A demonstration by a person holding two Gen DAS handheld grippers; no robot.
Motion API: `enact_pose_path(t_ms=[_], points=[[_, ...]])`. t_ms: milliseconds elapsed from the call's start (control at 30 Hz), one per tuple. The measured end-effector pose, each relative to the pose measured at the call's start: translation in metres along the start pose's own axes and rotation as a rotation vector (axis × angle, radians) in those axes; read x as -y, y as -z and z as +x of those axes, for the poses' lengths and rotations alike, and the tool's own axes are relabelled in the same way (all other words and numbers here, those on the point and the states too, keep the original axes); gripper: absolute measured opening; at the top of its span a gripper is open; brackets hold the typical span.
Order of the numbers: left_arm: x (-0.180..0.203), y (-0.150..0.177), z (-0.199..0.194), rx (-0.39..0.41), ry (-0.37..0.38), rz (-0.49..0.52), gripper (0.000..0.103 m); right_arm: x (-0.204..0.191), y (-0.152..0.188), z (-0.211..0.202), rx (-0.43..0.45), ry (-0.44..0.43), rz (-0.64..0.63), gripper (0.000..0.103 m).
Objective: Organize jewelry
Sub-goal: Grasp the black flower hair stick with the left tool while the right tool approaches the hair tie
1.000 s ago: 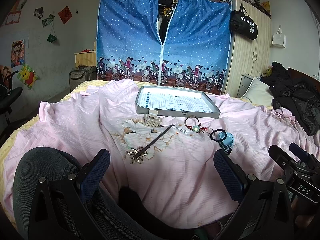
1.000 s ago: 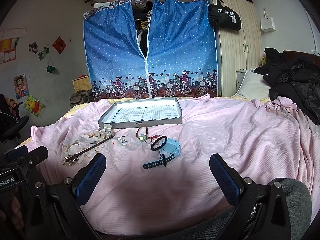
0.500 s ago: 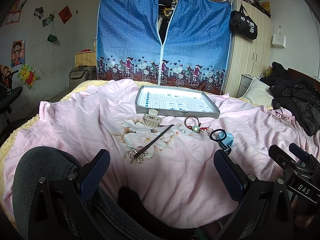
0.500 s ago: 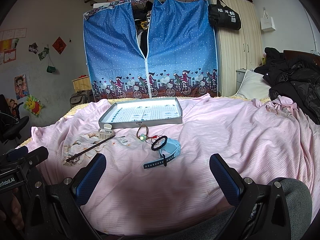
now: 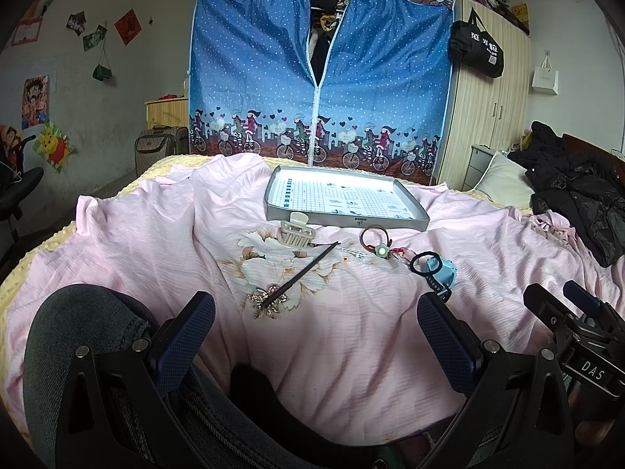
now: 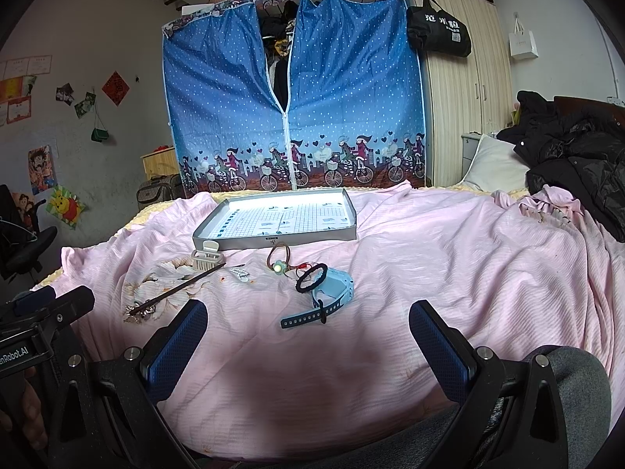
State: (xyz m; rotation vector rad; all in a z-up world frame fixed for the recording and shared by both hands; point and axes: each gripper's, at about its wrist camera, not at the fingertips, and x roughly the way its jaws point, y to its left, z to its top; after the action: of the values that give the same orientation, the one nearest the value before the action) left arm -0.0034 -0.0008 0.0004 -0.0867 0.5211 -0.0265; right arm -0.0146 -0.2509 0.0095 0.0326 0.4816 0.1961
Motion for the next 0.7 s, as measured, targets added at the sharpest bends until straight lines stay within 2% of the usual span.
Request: enact_pose_path(t_ms=[200,367,567,700], points=[[0.004,0.003,0.000,-0.015,0.017,-0.009,0.102,-0.004,0.005,-0.001,-0.024,-0.029,0.025,0.103],[-0.001,-0.006,0.012,-0.072,0.061,-0.038,0.102,0.006,-0.004,0.006,-0.094,-0.079,0.047,0.103],[-0.013,-0.031,0.034,-0.174,0.146,-0.031,0.102,0.018,-0.021,0.029,-0.202,-0.107,0.010,0.103],[-0.028,-0.047,0.057,-0.288,0.192,-0.063,0.101,0.025,-0.029,0.046,-0.252,-0.138,-0.004,0.103]])
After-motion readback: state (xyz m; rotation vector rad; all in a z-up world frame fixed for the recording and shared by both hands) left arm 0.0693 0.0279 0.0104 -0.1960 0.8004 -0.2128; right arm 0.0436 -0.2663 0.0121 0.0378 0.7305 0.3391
